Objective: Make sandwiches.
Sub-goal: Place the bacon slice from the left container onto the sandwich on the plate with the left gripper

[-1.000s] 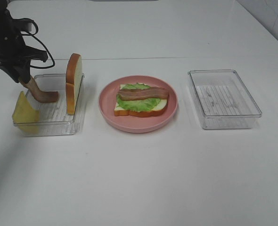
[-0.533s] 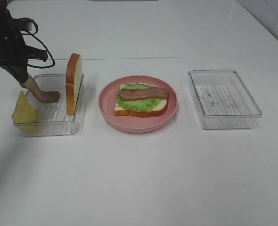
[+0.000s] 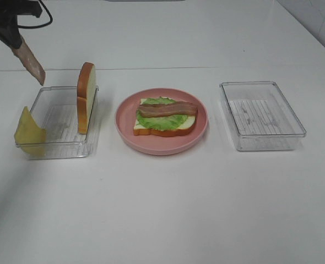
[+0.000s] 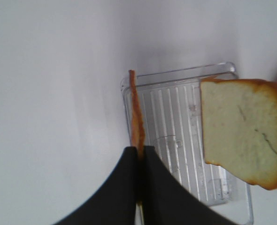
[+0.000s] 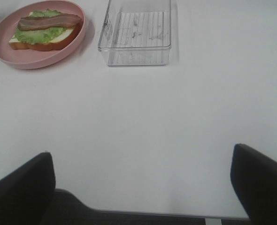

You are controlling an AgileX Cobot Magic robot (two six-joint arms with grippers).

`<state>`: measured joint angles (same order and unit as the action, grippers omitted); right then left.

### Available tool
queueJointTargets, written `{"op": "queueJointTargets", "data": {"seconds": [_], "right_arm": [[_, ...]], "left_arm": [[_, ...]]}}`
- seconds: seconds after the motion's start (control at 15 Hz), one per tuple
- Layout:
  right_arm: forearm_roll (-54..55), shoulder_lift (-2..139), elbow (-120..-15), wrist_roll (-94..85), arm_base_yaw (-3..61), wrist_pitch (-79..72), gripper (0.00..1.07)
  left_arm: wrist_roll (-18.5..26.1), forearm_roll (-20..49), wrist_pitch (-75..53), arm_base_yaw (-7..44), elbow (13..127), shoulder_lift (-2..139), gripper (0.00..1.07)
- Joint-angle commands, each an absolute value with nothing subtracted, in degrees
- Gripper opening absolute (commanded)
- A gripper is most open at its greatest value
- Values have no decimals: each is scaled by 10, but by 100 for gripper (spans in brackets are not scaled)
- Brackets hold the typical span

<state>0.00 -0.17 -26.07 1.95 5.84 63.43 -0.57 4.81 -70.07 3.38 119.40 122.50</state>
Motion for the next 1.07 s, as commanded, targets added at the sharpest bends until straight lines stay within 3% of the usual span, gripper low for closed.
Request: {"op": "queueJointTargets", "data": {"seconds": [0.07,0.33,0.67,0.8,1.07], "right_arm": [[0,-21,-258,15,60,630,96],[0,-21,-258,15,60,630,96],[0,-21,-258,15,60,630,96],[0,-21,-258,15,60,630,96],[0,-21,-258,15,60,630,96]], "left_arm": [[-6,71,-755,37,1196,1181,0],[27,115,-755,58,1196,1107,0],[28,166,-697,184,1216,1102,0],[28,195,-673,206,1216,1110,0],[72,252,-668,256,1216,1177,0]]}}
